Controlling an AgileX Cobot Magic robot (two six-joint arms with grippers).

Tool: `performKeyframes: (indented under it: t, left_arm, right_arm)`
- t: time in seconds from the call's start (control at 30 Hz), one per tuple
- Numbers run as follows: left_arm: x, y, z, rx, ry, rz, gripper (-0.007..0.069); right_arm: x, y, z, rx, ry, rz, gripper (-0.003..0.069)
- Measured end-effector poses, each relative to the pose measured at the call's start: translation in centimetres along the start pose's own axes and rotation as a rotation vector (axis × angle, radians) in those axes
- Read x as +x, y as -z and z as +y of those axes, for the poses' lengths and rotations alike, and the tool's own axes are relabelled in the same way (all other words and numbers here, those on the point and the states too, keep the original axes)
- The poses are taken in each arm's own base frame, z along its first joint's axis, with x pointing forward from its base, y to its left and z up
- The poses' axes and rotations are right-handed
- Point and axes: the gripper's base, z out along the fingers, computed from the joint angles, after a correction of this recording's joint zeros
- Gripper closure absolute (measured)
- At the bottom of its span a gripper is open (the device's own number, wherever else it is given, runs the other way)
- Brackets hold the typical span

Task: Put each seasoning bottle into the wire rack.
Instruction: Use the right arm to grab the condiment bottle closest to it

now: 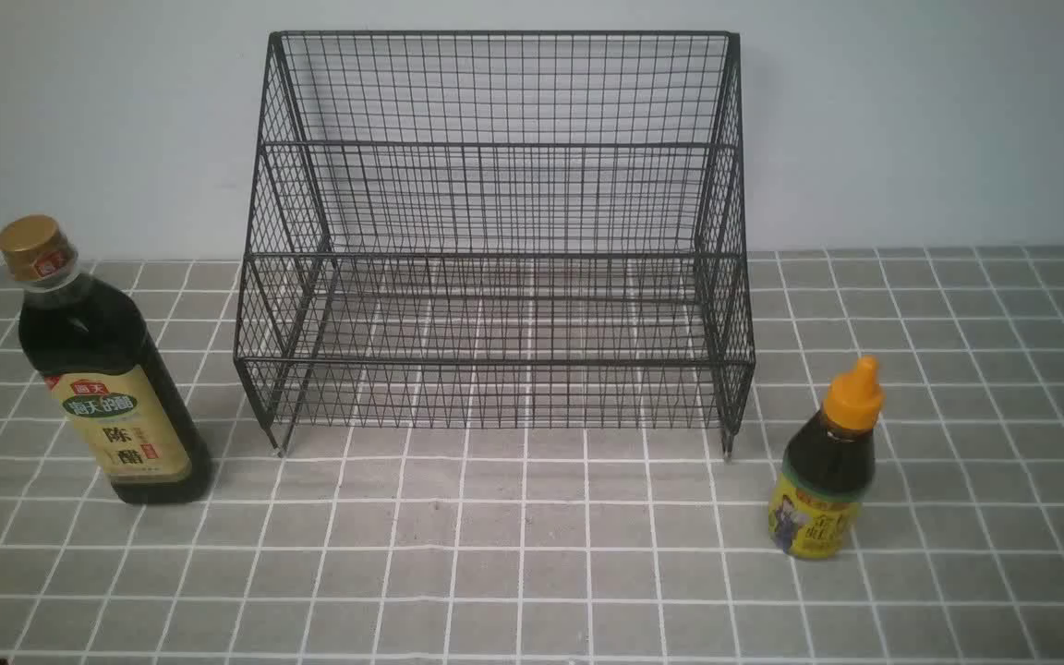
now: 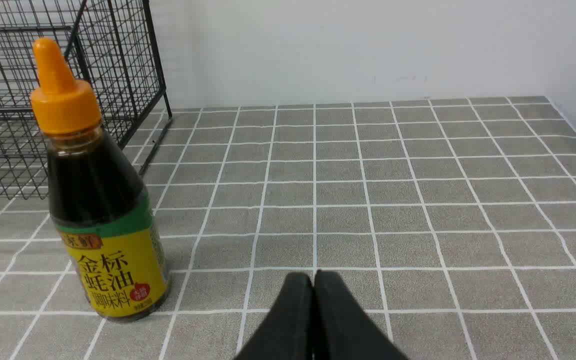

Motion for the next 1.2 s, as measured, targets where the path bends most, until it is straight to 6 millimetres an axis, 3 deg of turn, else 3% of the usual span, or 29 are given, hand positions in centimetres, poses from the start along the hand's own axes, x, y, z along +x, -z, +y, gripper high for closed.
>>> performKeyframes:
  t: [0.7,0.83,0.97,1.2]
  left_arm:
    - [0.0,0.0,0.0,0.0,0.0,0.0,0.0631]
    - [0.0,0.0,0.0,0.0,0.0,0.0,0.0631]
    - [0.0,0.0,0.0,0.0,0.0,0.0,0.0633]
    - [0.0,0.0,0.0,0.0,0.0,0.0,0.0634]
  right_arm:
    - [-0.1,0.0,0.0,-0.002,-0.005,-0.008,0.0672]
    - [-1.5,0.1,0.3,-0.047,-0.17,-0.175,0.0672]
    - [-3.5,0.7,-0.3,-0.07,-0.483,-0.412,0.0672]
    - [-4.2,1.2,-1.2,-0.054,-0.729,-0.534,0.0672]
